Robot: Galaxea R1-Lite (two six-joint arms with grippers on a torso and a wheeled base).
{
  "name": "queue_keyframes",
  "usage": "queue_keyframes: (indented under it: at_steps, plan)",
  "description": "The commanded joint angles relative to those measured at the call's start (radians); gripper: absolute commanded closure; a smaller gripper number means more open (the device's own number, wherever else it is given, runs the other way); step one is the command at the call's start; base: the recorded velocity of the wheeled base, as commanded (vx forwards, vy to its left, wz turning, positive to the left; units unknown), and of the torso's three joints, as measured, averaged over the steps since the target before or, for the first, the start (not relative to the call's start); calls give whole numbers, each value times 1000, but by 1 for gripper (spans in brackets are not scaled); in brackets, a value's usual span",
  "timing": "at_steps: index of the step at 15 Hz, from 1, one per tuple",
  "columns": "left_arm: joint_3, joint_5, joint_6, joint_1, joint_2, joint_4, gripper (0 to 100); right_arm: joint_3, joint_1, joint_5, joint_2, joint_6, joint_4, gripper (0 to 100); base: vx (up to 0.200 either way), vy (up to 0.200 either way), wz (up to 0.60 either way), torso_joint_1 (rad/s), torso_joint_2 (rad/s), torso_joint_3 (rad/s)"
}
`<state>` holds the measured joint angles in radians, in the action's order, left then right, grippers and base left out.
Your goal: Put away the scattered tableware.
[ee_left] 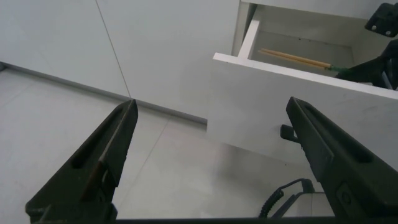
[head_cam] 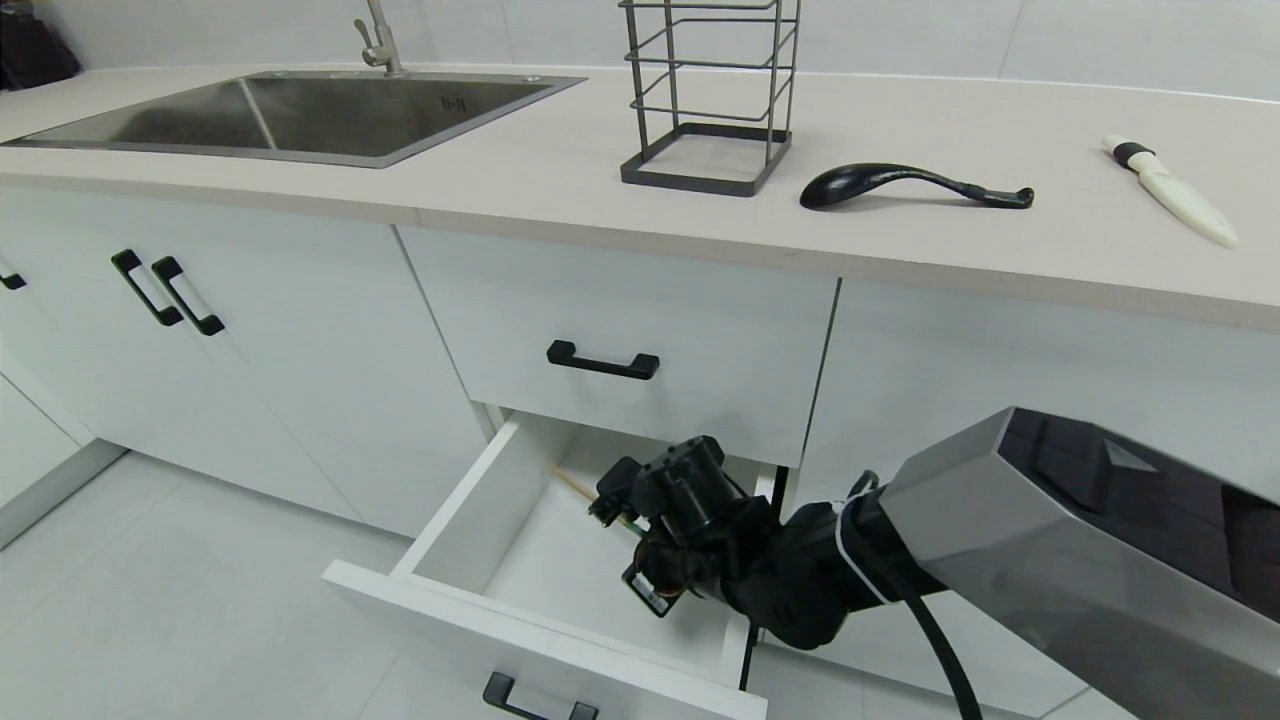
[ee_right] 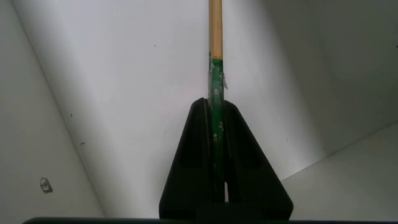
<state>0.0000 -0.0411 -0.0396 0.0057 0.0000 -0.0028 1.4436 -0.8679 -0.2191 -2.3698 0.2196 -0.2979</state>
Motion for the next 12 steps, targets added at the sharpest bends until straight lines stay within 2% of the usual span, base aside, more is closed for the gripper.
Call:
queue_keyframes:
  at_steps: [1,5,6,12]
  plan:
    - [0,0,0,0,2,0,0,4,0,1,-20,0,0,100,0,0,0,0,0,0]
    - [0,0,0,0,2,0,0,15,0,1,-29,4,3,100,0,0,0,0,0,0]
    - [0,0,0,0,2,0,0,17,-2,1,-28,7,3,0,0,0,0,0,0,0]
    - [0,0,0,0,2,0,0,31,-17,3,63,4,29,0,0,0,0,0,0,0]
